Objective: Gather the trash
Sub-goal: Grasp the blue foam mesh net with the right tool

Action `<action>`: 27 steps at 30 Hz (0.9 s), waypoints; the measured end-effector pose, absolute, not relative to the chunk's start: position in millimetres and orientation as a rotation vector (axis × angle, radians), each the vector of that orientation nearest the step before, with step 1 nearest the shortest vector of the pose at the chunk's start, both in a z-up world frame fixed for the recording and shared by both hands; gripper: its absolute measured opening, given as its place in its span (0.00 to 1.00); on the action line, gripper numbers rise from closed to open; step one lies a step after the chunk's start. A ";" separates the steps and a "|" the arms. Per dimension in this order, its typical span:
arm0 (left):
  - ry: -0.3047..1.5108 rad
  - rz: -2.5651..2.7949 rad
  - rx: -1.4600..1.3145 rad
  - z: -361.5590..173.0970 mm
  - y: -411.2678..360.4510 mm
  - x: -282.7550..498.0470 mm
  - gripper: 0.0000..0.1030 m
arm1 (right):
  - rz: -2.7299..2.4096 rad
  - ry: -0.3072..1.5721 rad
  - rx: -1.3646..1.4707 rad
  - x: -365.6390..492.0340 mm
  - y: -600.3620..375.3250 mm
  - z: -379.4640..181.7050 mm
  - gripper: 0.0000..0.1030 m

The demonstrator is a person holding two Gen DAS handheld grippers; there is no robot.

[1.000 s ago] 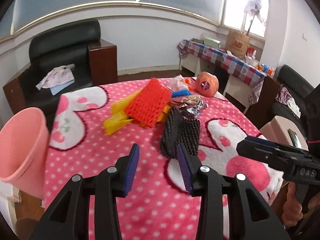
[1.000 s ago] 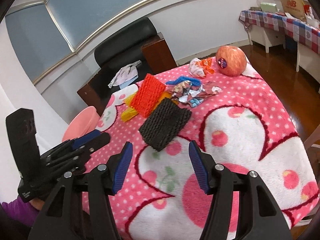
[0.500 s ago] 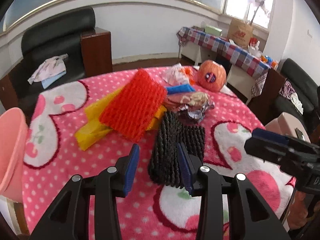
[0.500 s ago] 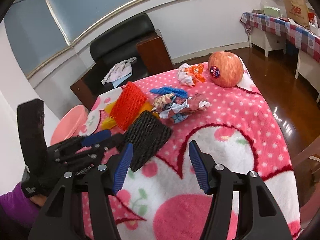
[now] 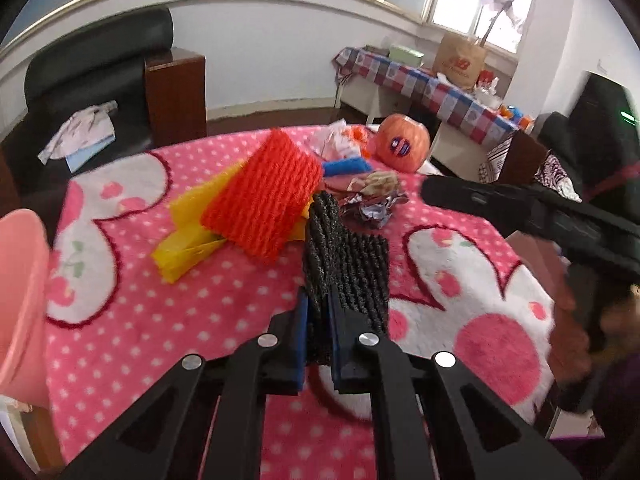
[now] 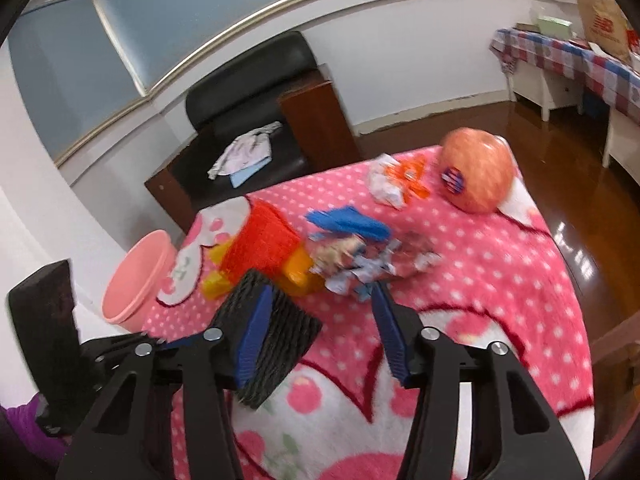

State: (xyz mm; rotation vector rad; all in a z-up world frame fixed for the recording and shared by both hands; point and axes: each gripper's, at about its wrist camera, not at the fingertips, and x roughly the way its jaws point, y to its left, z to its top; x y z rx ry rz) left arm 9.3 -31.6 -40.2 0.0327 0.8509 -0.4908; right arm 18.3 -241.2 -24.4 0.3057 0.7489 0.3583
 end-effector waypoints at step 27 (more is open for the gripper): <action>0.799 -0.183 -0.100 -9.3 46.9 -18.4 0.08 | 0.358 0.918 0.225 105.1 -247.6 -53.4 0.06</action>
